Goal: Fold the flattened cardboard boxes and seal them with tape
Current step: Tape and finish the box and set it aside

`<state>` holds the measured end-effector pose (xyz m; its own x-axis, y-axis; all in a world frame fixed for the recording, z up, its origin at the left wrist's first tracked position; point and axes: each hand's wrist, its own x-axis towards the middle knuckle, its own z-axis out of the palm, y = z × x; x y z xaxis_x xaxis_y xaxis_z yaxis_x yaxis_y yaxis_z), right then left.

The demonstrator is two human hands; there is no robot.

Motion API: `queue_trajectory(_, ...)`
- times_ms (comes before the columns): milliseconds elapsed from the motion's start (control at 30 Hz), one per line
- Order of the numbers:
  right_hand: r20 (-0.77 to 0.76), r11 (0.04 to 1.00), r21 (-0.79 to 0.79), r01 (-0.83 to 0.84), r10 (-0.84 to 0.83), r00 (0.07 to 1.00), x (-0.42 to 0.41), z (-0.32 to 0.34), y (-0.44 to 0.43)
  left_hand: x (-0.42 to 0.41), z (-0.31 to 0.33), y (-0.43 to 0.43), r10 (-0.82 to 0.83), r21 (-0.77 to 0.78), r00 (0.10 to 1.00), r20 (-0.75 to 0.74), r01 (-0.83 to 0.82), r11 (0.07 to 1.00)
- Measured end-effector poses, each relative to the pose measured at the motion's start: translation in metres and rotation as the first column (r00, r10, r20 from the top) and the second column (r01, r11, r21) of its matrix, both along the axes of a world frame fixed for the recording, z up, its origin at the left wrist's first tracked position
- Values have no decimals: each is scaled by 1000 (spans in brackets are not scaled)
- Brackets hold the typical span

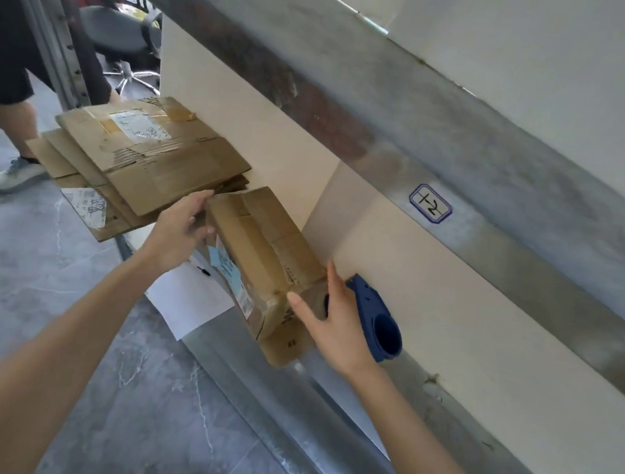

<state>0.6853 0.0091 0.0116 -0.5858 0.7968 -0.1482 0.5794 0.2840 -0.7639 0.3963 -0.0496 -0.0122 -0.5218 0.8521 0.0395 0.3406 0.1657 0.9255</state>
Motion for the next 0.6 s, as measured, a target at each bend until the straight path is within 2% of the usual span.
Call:
queue_trajectory(67,4,1000,-19,-7,7,1000,-4,1,-5,-3,0,-10,38,48,993,-113,-33,998)
queue_trajectory(133,28,999,-13,-41,42,999,-10,-1,-6,-7,2,-21,41,95,989,-142,-28,995)
queue_trajectory(233,83,999,28,-44,41,996,-19,-3,-4,-10,7,-35,30,144,994,-101,-15,989)
queue_trajectory(300,17,1000,-10,18,-18,1000,-22,-1,1,-13,10,-44,52,160,998,-24,-47,986)
queue_trajectory(400,-144,990,-119,82,-99,985,-21,3,9,-13,14,-55,79,168,997,-9,-77,983)
queue_trajectory(600,-162,990,-111,91,-108,981,-22,-1,15,-2,15,-68,50,208,999,4,-50,977)
